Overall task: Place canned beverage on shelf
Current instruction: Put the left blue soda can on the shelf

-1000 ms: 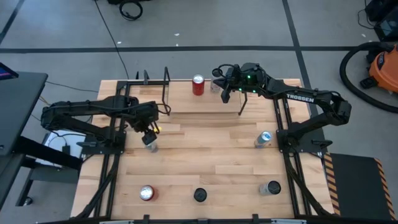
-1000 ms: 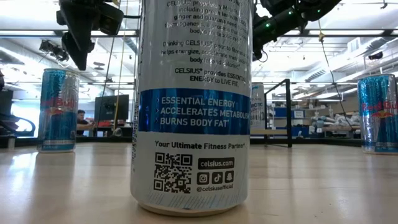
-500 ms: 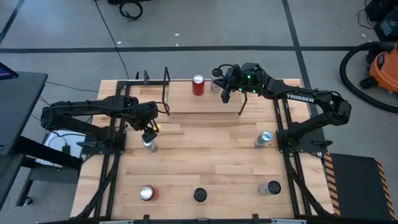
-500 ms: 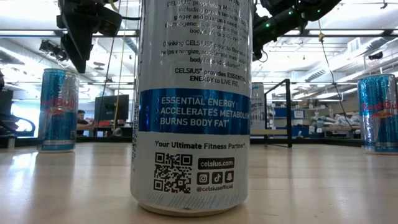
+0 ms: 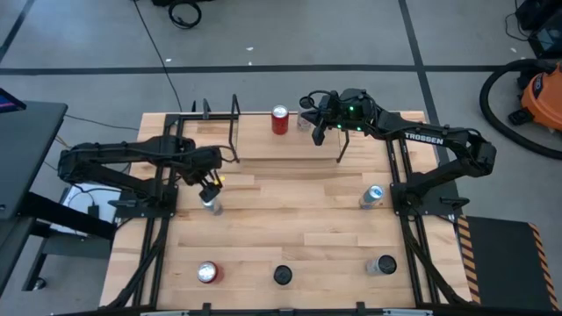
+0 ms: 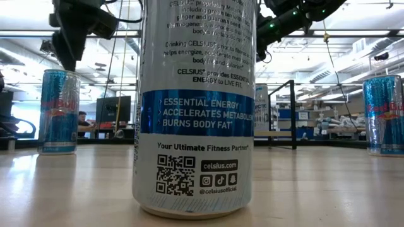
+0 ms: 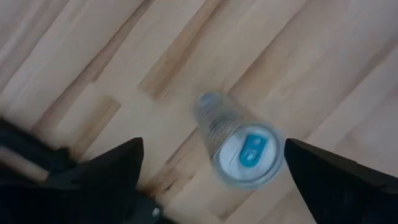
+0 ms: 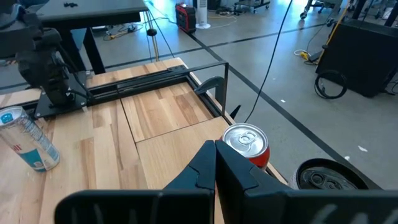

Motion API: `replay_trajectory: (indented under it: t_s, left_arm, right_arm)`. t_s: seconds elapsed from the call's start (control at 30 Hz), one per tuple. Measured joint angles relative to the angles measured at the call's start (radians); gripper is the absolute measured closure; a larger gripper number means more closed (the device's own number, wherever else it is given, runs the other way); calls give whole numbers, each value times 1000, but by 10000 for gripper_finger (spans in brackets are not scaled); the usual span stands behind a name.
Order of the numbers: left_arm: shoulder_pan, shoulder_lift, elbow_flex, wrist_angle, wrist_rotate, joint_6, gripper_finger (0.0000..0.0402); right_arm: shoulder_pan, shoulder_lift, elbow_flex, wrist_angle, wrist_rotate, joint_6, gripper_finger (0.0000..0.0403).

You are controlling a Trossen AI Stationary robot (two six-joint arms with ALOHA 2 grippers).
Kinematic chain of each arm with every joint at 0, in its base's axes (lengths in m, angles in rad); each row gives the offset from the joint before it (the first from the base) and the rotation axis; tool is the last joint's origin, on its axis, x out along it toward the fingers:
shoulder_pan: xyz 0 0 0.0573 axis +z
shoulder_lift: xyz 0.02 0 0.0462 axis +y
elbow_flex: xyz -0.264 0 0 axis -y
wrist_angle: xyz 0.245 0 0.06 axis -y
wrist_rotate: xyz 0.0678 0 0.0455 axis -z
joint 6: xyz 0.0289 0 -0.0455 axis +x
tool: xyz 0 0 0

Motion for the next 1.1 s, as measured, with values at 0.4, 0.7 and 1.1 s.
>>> replay_trajectory:
  t_s: [0.4, 0.7, 1.1]
  left_arm:
    - [-163, 2, -7, 87, -22, -71, 7]
    - [-163, 3, -87, 120, -22, -123, 8]
    - [-169, 37, -93, 151, -18, -119, 8]
  right_arm:
    - [0, 0, 0, 0, 0, 0, 393]
    - [0, 0, 0, 0, 0, 0, 393]
    - [0, 0, 0, 0, 0, 0, 393]
